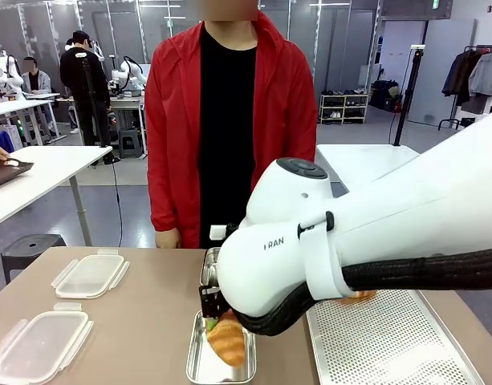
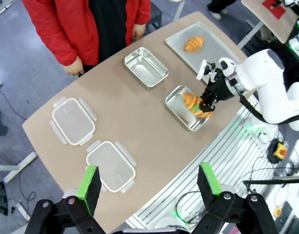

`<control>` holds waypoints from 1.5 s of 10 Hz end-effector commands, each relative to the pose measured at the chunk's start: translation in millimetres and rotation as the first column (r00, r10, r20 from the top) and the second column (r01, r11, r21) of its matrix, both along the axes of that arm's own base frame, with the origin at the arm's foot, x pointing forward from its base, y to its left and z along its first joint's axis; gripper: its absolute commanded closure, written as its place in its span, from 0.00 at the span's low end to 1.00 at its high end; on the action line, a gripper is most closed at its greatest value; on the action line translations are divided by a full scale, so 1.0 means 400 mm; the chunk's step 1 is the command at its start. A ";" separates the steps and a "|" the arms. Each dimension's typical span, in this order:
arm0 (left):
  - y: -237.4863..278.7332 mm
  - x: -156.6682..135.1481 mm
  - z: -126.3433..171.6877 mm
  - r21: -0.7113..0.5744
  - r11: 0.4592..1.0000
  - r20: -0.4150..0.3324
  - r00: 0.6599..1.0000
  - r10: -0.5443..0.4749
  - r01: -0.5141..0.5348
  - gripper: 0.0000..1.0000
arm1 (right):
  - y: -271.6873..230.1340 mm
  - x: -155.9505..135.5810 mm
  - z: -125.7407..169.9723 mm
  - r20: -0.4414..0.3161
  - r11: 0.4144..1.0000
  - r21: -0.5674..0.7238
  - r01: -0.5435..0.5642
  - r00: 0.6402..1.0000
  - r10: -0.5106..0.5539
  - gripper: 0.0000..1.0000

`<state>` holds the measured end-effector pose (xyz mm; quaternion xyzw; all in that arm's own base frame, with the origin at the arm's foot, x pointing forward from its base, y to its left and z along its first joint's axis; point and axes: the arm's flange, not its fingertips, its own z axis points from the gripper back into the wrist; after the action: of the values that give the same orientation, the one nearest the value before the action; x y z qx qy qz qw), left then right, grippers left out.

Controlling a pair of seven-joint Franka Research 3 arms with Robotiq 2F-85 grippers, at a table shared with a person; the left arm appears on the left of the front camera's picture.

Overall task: Place the bread into the airtight container.
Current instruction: Pick up a Butter Roll and place it into an empty Airtight Container.

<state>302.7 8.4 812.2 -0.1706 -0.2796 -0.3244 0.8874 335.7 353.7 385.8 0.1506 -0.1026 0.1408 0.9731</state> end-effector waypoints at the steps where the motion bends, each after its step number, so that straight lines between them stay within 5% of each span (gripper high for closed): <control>1: -0.001 -0.003 0.006 0.004 1.000 0.000 1.000 -0.009 0.009 0.00 | 0.052 0.042 -0.017 -0.010 0.999 -0.028 0.042 0.999 -0.042 0.52; 2: -0.001 -0.003 0.006 0.004 1.000 0.000 1.000 -0.009 0.009 0.00 | 0.056 0.061 -0.037 -0.037 0.999 -0.021 0.044 0.998 -0.045 0.52; 3: -0.001 -0.003 0.006 0.004 1.000 0.000 1.000 -0.009 0.009 0.00 | 0.059 0.076 -0.052 -0.065 0.998 -0.036 0.048 0.997 -0.050 0.42; 4: -0.001 -0.003 0.006 0.004 1.000 0.000 1.000 -0.009 0.009 0.00 | 0.061 0.083 -0.056 -0.074 0.998 -0.037 0.049 0.996 -0.051 0.19; 6: -0.001 -0.003 0.006 0.004 1.000 0.000 1.000 -0.009 0.009 0.00 | 0.063 0.085 -0.057 -0.084 0.997 -0.052 0.050 0.995 -0.055 0.00; 10: -0.001 -0.003 0.006 0.004 1.000 0.000 1.000 -0.009 0.009 0.00 | 0.041 0.101 -0.074 -0.130 0.998 -0.059 0.035 0.991 -0.042 0.00; 15: -0.001 -0.003 0.006 0.004 1.000 0.000 1.000 -0.009 0.009 0.00 | 0.043 0.084 -0.069 -0.091 0.999 -0.035 0.017 0.996 -0.021 0.00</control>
<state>302.7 8.4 812.2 -0.1706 -0.2796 -0.3243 0.8874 369.7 369.5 357.5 0.1364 -0.0513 0.1262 0.9812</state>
